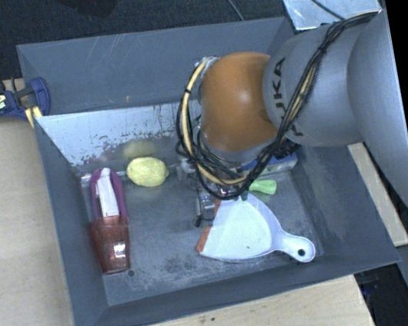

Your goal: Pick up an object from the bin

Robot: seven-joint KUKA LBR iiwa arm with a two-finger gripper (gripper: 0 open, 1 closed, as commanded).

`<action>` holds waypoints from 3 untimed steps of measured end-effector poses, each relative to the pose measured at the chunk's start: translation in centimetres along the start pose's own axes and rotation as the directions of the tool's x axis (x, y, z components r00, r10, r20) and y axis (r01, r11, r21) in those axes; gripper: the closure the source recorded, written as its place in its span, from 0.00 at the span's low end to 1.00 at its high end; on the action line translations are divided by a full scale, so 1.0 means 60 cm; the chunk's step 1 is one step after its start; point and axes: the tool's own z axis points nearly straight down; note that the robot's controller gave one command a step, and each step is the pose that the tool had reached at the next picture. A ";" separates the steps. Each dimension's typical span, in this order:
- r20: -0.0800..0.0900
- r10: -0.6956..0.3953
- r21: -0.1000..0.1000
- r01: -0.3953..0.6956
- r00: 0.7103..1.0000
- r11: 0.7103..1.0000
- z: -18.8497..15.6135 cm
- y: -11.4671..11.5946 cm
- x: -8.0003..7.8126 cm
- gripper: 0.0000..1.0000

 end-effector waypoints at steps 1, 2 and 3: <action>0.008 0.040 -0.004 -0.040 0.999 0.999 -0.079 0.047 -0.065 0.00; -0.005 -0.026 0.006 0.026 1.000 1.000 0.016 -0.144 -0.059 0.00; 0.012 0.194 -0.009 -0.194 0.981 0.981 0.053 0.027 -0.063 0.00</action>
Offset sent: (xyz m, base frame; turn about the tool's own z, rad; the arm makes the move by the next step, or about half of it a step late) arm 0.0352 -0.0818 -0.0082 -0.0313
